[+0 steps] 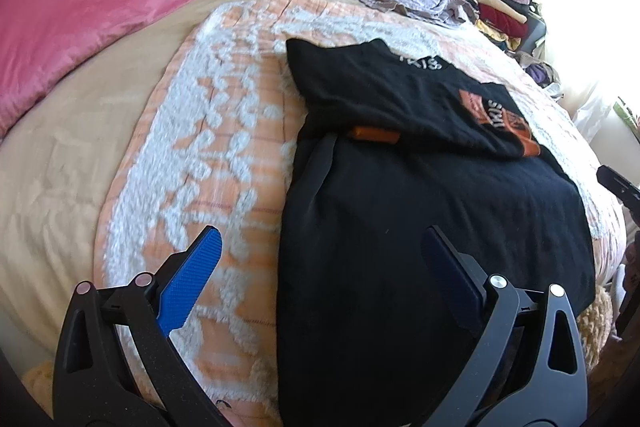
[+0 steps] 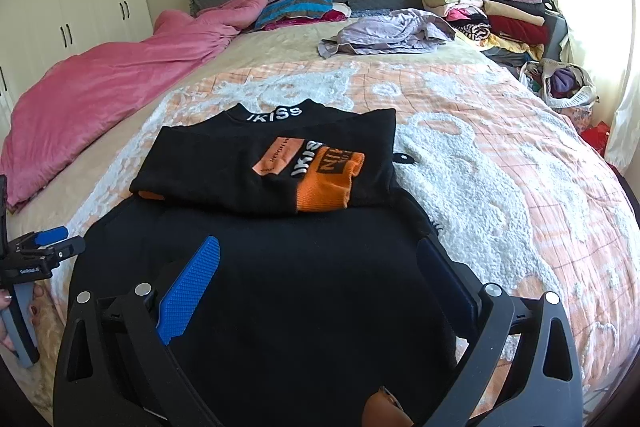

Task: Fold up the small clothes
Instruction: 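Move both open tools along the sweatshirt body to its hem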

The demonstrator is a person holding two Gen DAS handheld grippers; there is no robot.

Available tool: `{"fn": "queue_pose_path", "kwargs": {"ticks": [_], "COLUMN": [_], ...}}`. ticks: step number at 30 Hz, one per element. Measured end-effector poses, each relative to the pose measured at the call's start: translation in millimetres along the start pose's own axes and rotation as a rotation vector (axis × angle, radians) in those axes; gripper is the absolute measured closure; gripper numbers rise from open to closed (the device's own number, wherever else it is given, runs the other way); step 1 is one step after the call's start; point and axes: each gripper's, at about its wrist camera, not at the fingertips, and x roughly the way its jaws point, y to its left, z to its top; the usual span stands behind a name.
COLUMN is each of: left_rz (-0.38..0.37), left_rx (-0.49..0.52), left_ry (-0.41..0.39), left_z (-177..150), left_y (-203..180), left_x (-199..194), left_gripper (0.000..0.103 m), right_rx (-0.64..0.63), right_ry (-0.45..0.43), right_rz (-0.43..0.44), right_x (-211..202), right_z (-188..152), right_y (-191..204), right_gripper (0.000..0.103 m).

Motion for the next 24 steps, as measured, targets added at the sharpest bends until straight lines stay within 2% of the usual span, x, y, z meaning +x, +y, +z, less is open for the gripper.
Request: {"fn": "queue_pose_path", "kwargs": {"ticks": [8,24], "left_rz": [0.023,0.008], "left_rx": [-0.015,-0.029], "left_ry": [0.042,0.087], "left_z": [-17,-43], "left_y": [9,18], "left_x": [3,-7], "left_gripper": [0.010,0.010], "right_rx": [0.001,-0.008], "right_ry": [0.016,0.048], "right_rz": [-0.013,-0.048], "right_x": [-4,-15], "right_z": [-10,-32], "right_y": [-9,-27], "right_gripper": [0.005,0.005]}}
